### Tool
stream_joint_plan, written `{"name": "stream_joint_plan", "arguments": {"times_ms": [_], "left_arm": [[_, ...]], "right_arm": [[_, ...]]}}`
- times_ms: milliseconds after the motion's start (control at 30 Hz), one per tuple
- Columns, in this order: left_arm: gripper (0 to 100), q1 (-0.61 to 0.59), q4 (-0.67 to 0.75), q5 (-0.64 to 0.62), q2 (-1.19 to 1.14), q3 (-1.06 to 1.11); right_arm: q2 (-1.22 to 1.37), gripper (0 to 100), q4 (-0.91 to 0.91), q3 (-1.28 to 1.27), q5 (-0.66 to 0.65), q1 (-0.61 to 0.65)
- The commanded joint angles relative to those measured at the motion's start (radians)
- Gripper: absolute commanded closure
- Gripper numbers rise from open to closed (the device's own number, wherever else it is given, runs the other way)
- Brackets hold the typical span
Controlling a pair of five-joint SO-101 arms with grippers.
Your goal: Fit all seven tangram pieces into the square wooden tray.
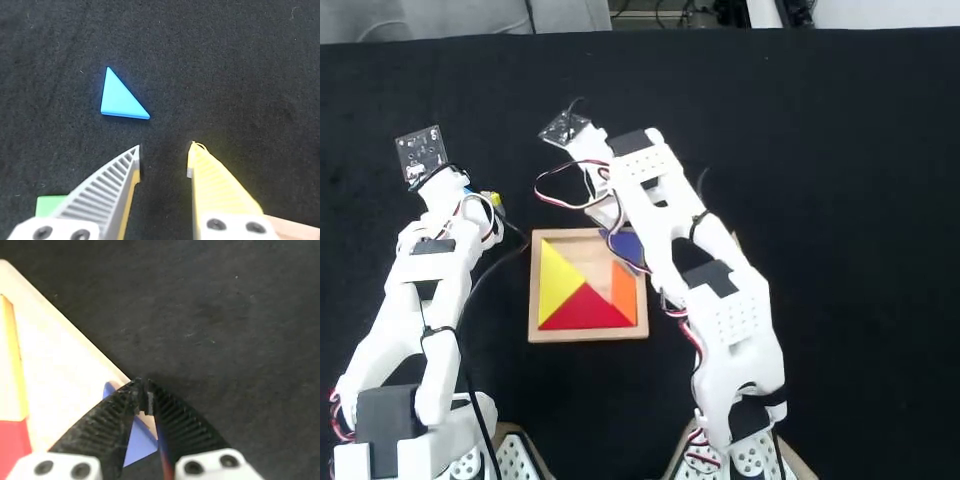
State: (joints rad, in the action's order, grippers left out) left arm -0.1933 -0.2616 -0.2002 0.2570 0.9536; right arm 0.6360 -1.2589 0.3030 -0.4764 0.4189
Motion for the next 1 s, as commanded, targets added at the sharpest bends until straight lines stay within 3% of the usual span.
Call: {"name": "stream_joint_plan", "arguments": {"times_ms": [0,333,467,967], "left_arm": [[84,0.008,0.015,-0.006,0.035,-0.044],[84,0.008,0.015,-0.006,0.035,-0.044],[84,0.008,0.015,-0.006,0.035,-0.044],[84,0.007,0.015,-0.006,0.040,-0.038]], "right_arm": [[-0.021,98.8,-0.018,0.045,0.008,0.026],[-0.096,98.8,-0.061,0.041,0.009,0.037],[-0.156,98.8,-0.060,0.007,0.032,-0.018],[-0.343,98.8,0.081,-0.367,0.029,-0.094]]}}
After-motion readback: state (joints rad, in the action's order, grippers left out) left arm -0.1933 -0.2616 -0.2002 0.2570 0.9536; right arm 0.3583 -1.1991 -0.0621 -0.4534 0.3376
